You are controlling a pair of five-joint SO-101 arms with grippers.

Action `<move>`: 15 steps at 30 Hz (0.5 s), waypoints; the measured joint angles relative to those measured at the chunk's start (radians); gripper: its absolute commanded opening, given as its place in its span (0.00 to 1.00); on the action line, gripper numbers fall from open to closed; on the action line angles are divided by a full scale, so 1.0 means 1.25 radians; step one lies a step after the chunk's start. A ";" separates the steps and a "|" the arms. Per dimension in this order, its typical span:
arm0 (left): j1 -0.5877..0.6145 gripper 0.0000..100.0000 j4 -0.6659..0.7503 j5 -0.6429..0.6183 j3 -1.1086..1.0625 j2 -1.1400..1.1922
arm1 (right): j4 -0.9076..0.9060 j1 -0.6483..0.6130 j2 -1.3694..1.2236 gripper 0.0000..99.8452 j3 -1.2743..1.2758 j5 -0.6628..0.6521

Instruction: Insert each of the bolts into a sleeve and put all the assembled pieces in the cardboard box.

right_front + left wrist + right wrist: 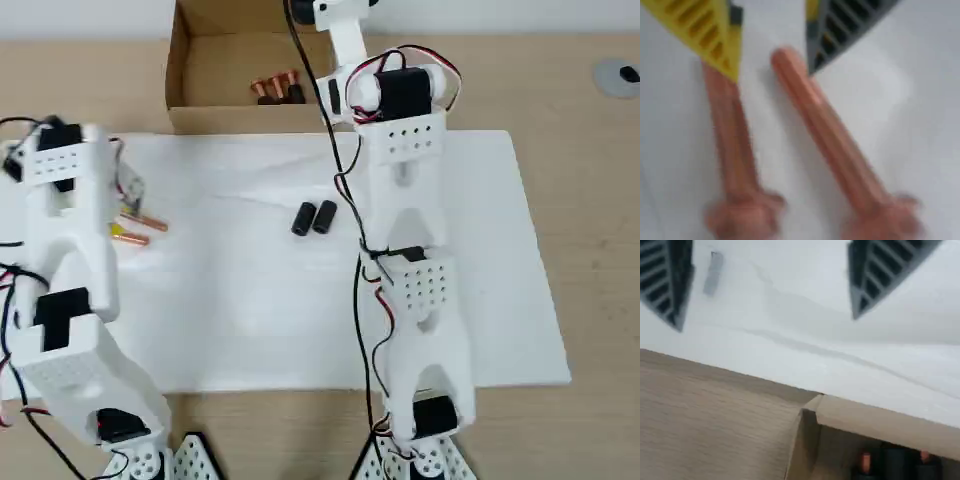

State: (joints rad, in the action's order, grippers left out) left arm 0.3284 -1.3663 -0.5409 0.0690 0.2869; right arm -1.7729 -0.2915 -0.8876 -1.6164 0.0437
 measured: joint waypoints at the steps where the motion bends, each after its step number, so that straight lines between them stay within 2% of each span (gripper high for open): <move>1: 0.011 0.10 0.009 -0.009 0.002 0.000 | 0.000 0.001 0.000 0.25 0.000 0.000; 15: 0.086 0.10 0.112 -0.075 -0.002 0.009 | 0.000 0.001 -0.017 0.25 -0.004 0.000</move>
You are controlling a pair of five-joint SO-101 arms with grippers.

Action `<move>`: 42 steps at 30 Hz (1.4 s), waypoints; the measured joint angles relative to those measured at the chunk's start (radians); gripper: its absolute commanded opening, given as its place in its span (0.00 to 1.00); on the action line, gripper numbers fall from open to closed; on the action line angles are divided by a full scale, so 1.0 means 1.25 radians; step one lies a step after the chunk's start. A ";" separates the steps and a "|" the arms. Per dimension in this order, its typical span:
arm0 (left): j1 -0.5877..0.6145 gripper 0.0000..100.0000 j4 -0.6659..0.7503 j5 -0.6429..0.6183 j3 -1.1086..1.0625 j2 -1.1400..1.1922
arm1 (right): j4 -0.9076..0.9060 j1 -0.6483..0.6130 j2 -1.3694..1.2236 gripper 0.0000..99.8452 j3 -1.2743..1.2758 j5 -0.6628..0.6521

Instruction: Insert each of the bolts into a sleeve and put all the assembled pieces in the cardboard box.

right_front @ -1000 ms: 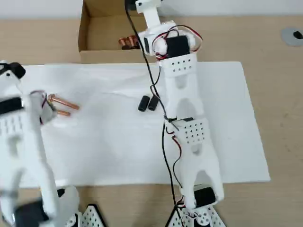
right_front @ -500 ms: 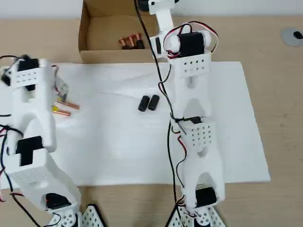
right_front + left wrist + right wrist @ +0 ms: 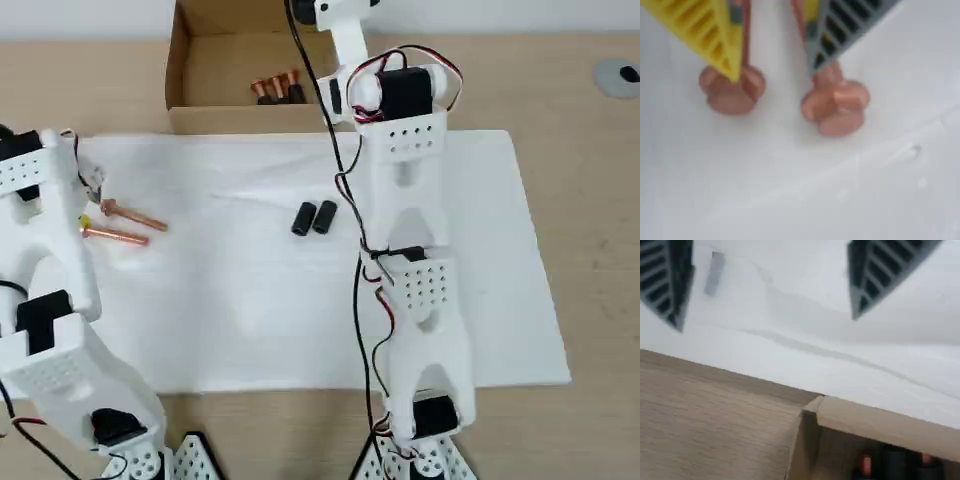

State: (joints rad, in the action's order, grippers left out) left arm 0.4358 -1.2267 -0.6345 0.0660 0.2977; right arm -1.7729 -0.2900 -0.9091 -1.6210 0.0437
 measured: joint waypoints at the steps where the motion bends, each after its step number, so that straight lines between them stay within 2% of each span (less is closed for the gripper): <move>1: 0.000 0.10 0.002 0.000 -0.010 0.000 | 0.000 0.000 -0.007 0.25 0.000 0.000; 15: 0.000 0.10 0.110 -0.044 -0.155 0.001 | 0.000 0.000 -0.054 0.25 0.000 0.000; 27: 0.005 0.10 0.114 -0.045 -0.163 0.001 | 0.000 0.001 -0.093 0.25 -0.001 0.000; 36: -0.029 0.10 -0.076 -0.061 0.041 -0.034 | 0.000 0.001 -0.107 0.25 -0.001 0.000; 42: -0.085 0.10 -0.098 -0.093 0.085 -0.049 | 0.000 0.001 -0.107 0.25 -0.001 0.000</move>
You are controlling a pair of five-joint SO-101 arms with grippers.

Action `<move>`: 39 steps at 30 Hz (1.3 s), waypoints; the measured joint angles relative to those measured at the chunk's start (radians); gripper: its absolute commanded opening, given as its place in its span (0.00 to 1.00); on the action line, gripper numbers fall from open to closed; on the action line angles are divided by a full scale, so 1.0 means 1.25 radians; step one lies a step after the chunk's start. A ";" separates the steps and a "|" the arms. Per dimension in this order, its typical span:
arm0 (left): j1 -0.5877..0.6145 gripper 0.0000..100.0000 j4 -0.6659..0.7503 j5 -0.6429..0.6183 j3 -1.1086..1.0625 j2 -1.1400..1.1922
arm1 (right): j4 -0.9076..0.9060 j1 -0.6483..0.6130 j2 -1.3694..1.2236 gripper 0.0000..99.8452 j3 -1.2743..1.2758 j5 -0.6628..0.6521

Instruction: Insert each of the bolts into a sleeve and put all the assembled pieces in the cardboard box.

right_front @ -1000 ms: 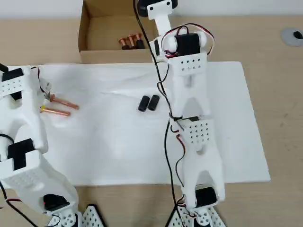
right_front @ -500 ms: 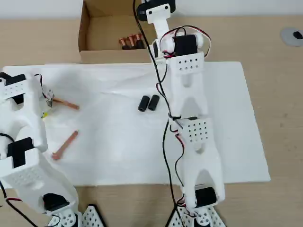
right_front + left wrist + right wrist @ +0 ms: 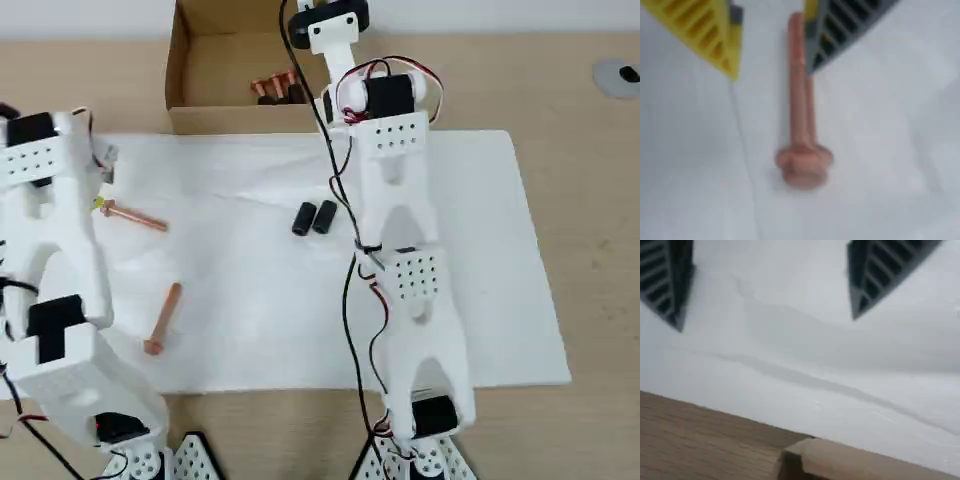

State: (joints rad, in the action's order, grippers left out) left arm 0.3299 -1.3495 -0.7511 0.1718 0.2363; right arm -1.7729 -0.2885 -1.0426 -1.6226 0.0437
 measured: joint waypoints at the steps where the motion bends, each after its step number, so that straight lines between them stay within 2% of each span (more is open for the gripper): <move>1: -0.005 0.10 0.005 -0.004 -0.002 0.000 | 0.000 0.000 0.000 0.25 0.000 0.000; 6: -0.004 0.10 0.066 -0.011 -0.053 0.028 | 0.000 0.000 0.000 0.25 0.000 0.000; 15: -0.004 0.10 0.099 -0.016 -0.056 0.173 | 0.000 0.000 0.000 0.25 0.000 0.000; 25: -0.002 0.10 0.088 -0.016 0.022 0.264 | 0.000 0.000 0.000 0.25 0.000 0.000; 28: -0.002 0.00 0.080 -0.016 0.044 0.279 | 0.000 0.000 0.000 0.25 0.000 0.000; 35: -0.002 0.01 0.072 -0.011 0.068 0.288 | 0.000 0.000 0.000 0.25 0.000 0.000; 39: -0.004 0.01 0.020 0.020 0.108 0.286 | 0.000 0.000 0.000 0.25 0.000 0.000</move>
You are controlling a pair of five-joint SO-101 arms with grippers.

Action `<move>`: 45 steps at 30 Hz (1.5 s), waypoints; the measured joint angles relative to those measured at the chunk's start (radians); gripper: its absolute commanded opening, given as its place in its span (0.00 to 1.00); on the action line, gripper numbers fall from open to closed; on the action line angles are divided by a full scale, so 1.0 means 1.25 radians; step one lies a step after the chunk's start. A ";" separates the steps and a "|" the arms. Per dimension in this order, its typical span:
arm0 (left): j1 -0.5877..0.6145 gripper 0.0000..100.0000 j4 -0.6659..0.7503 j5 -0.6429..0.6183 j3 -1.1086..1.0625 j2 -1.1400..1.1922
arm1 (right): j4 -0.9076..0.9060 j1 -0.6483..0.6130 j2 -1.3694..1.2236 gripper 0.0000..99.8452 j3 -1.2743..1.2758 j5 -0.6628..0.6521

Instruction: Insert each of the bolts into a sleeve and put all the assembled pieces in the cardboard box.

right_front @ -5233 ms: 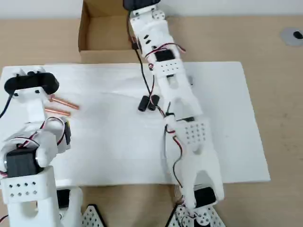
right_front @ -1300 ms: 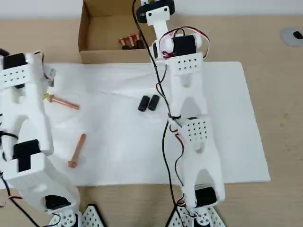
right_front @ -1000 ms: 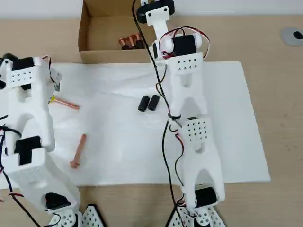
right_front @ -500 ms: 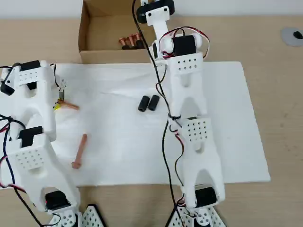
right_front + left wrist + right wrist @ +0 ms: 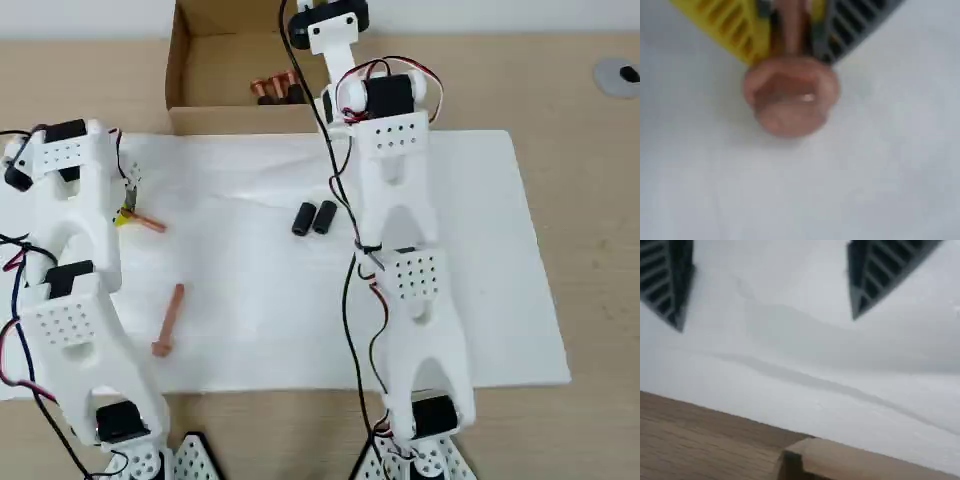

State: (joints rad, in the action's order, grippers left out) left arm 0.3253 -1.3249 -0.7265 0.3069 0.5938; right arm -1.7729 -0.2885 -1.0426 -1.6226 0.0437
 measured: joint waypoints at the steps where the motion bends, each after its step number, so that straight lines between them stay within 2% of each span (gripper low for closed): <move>1: -0.001 0.01 -0.018 0.011 0.012 -0.005 | 0.000 0.000 0.000 0.25 0.000 0.000; 9: -0.018 0.01 -0.177 0.082 0.093 -0.155 | 0.000 0.000 0.000 0.25 0.000 0.000; 13: -0.069 0.01 -0.245 0.206 0.095 -0.239 | 0.000 0.000 0.000 0.25 0.000 0.033; 18: -0.110 0.01 -0.322 0.422 0.095 -0.372 | 0.000 0.001 0.000 0.25 0.000 0.130; 21: -0.113 0.01 -0.331 0.536 0.091 -0.465 | 0.000 0.023 0.010 0.25 0.012 0.174; 24: -0.113 0.01 -0.339 0.609 0.025 -0.584 | 0.000 0.039 0.077 0.25 0.117 0.191; 30: -0.123 0.01 -0.311 0.649 -0.168 -0.829 | 0.000 0.026 0.357 0.25 0.570 0.228; 35: -0.162 0.01 -0.236 0.657 -0.335 -1.019 | 0.064 -0.049 0.511 0.25 0.930 0.269; 39: -0.206 0.01 -0.188 0.657 -0.447 -1.155 | 0.157 -0.081 0.513 0.25 1.059 0.279; 45: -0.220 0.01 -0.150 0.660 -0.556 -1.285 | 0.266 -0.097 0.469 0.25 1.079 0.347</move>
State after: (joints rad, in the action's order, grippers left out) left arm 0.0506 -1.5121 0.0990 -0.3882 -1.0127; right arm -1.4400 -0.4097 -0.4565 -0.2739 0.4780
